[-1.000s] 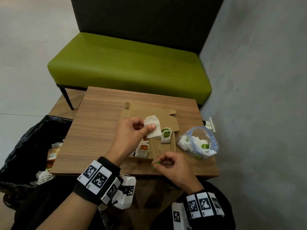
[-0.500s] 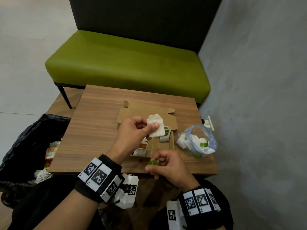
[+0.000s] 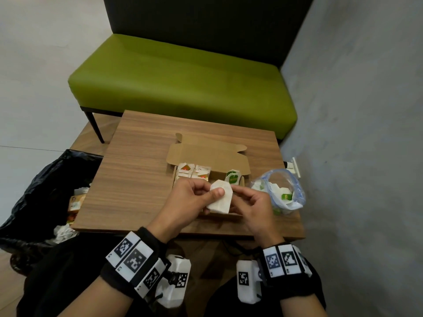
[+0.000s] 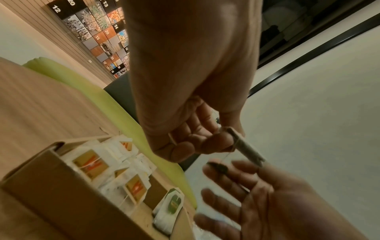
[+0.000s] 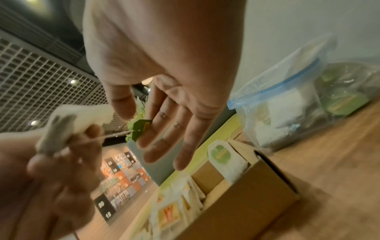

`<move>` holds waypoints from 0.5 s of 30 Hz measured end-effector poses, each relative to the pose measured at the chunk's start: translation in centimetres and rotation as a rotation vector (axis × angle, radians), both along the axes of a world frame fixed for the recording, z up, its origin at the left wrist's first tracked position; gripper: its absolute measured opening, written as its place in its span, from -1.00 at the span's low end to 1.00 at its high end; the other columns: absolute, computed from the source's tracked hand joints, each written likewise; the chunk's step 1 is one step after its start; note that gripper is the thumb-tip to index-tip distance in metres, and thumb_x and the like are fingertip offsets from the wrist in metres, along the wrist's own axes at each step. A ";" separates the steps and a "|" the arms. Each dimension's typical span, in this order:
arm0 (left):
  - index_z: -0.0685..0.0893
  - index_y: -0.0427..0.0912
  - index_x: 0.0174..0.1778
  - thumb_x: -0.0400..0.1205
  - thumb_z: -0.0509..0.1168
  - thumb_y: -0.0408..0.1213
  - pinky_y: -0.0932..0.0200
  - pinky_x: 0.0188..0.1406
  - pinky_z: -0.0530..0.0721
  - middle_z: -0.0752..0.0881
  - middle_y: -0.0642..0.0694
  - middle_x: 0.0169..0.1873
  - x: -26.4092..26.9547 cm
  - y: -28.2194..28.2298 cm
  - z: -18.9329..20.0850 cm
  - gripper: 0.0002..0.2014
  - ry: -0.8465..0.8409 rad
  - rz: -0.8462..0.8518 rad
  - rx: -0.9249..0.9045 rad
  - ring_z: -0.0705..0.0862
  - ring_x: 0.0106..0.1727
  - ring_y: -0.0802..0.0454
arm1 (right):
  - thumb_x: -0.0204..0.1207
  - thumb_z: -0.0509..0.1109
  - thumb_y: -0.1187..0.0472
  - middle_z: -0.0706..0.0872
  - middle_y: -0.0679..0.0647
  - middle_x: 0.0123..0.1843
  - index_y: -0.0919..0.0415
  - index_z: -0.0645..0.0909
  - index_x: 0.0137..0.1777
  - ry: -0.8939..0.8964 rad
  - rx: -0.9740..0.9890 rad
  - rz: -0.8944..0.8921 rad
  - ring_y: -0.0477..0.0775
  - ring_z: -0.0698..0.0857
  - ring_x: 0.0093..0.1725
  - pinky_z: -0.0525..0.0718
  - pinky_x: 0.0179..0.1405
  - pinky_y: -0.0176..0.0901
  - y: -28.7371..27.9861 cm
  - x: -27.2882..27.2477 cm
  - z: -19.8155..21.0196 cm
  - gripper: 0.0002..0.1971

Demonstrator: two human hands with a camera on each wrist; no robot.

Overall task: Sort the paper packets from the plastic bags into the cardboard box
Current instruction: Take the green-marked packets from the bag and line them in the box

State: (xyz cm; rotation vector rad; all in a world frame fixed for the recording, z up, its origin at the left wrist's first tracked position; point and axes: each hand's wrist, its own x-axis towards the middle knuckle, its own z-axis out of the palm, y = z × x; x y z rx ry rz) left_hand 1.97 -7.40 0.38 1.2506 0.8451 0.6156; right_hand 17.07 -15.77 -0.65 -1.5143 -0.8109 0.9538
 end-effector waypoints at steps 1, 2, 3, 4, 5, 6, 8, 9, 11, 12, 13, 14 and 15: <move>0.80 -0.31 -0.21 0.56 0.49 -0.29 0.29 -0.46 0.62 0.80 -0.25 -0.33 -0.1 -0.3 -0.3 -0.87 0.006 -0.005 0.004 0.69 -0.36 0.05 | 0.59 0.41 0.42 0.88 0.11 -0.05 0.22 0.78 0.14 0.026 0.016 -0.014 0.20 0.85 -0.07 0.83 -0.09 0.02 0.1 0.2 0.3 -0.79; 0.81 -0.25 -0.22 0.55 0.50 -0.26 0.27 -0.40 0.63 0.81 -0.23 -0.30 -0.2 -0.5 -0.5 -0.88 0.019 -0.014 0.021 0.71 -0.32 0.07 | 0.60 0.39 0.41 0.88 0.16 -0.04 0.25 0.78 0.13 0.045 0.027 -0.022 0.23 0.85 -0.04 0.83 -0.08 0.04 0.2 0.3 0.6 -0.80; 0.82 -0.20 -0.23 0.55 0.50 -0.23 0.23 -0.32 0.64 0.82 -0.20 -0.29 -0.3 -0.7 -0.7 -0.88 0.036 -0.024 0.044 0.72 -0.28 0.09 | 0.60 0.39 0.42 0.88 0.17 -0.04 0.26 0.79 0.11 0.048 0.041 -0.021 0.20 0.85 -0.04 0.82 -0.09 -0.01 0.4 0.4 0.9 -0.81; 0.83 -0.18 -0.24 0.55 0.51 -0.21 0.17 -0.25 0.65 0.82 -0.20 -0.27 -0.3 -0.9 -1.0 -0.88 0.047 -0.032 0.064 0.72 -0.25 0.07 | 0.58 0.41 0.44 0.88 0.16 -0.06 0.25 0.79 0.07 0.029 0.054 -0.019 0.14 0.85 -0.05 0.81 -0.10 -0.07 0.5 0.5 1.0 -0.82; 0.84 -0.19 -0.23 0.55 0.51 -0.19 0.08 -0.18 0.65 0.82 -0.25 -0.26 -0.3 -1.0 -1.2 -0.86 0.052 -0.035 0.075 0.72 -0.23 0.02 | 0.55 0.44 0.46 0.88 0.14 -0.07 0.21 0.80 0.04 -0.005 0.066 -0.017 0.08 0.84 -0.07 0.80 -0.09 -0.12 0.7 0.5 1.2 -0.80; 0.84 -0.21 -0.22 0.55 0.51 -0.19 0.02 -0.15 0.64 0.80 -0.30 -0.24 -0.3 -1.1 -1.4 -0.85 0.053 -0.032 0.077 0.71 -0.22 -0.02 | 0.52 0.47 0.49 0.88 0.13 -0.09 0.16 0.80 0.04 -0.045 0.072 -0.018 0.04 0.83 -0.08 0.79 -0.08 -0.14 0.9 0.5 1.3 -0.76; 0.83 -0.24 -0.22 0.55 0.51 -0.19 0.01 -0.17 0.63 0.79 -0.33 -0.26 -0.1 -1.3 -1.6 -0.83 0.060 -0.019 0.074 0.68 -0.25 -0.02 | 0.48 0.50 0.50 0.86 0.18 -0.11 0.10 0.76 0.15 -0.090 0.075 -0.013 0.04 0.82 -0.08 0.80 -0.04 -0.13 1.3 0.5 1.4 -0.66; 0.82 -0.24 -0.23 0.56 0.50 -0.20 0.03 -0.19 0.61 0.78 -0.31 -0.29 0.0 -1.4 -1.6 -0.83 0.065 -0.013 0.077 0.67 -0.28 0.01 | 0.47 0.51 0.49 0.86 0.20 -0.12 0.11 0.74 0.20 -0.105 0.071 -0.012 0.04 0.83 -0.08 0.80 -0.03 -0.13 1.4 0.5 1.4 -0.63; 0.82 -0.26 -0.25 0.56 0.50 -0.20 0.07 -0.24 0.60 0.77 -0.27 -0.34 0.1 -1.5 -1.6 -0.82 0.064 0.001 0.079 0.65 -0.31 0.04 | 0.45 0.54 0.48 0.87 0.13 -0.13 0.11 0.77 0.10 -0.155 0.073 -0.014 0.01 0.84 -0.07 0.78 -0.06 -0.17 1.4 0.5 1.5 -0.69; 0.82 -0.28 -0.25 0.56 0.51 -0.21 0.08 -0.26 0.61 0.78 -0.29 -0.32 0.1 -1.6 -1.6 -0.81 0.058 0.009 0.073 0.66 -0.32 0.04 | 0.44 0.55 0.48 0.87 0.08 -0.13 0.09 0.78 0.01 -0.179 0.081 -0.013 0.00 0.84 -0.07 0.77 -0.06 -0.19 1.3 0.4 1.6 -0.72; 0.82 -0.30 -0.24 0.56 0.51 -0.21 0.10 -0.27 0.61 0.79 -0.31 -0.31 0.2 -1.6 -1.7 -0.80 0.051 0.018 0.059 0.67 -0.32 0.04 | 0.43 0.56 0.48 0.87 0.04 -0.13 0.08 0.79 -0.06 -0.196 0.092 -0.010 -0.01 0.84 -0.08 0.77 -0.06 -0.20 1.2 0.4 1.6 -0.74; 0.81 -0.32 -0.24 0.56 0.51 -0.21 0.12 -0.29 0.62 0.79 -0.29 -0.32 0.2 -1.6 -1.7 -0.79 0.047 0.028 0.039 0.68 -0.33 0.05 | 0.42 0.56 0.48 0.87 0.02 -0.13 0.07 0.80 -0.09 -0.206 0.104 -0.004 -0.01 0.84 -0.08 0.78 -0.06 -0.21 1.1 0.3 1.6 -0.75; 0.81 -0.32 -0.26 0.56 0.50 -0.20 0.14 -0.32 0.62 0.79 -0.24 -0.36 0.2 -1.6 -1.8 -0.78 0.046 0.033 0.016 0.68 -0.35 0.06 | 0.42 0.57 0.48 0.87 0.02 -0.12 0.09 0.80 -0.10 -0.211 0.116 0.005 -0.01 0.84 -0.07 0.77 -0.06 -0.22 0.9 0.3 1.6 -0.75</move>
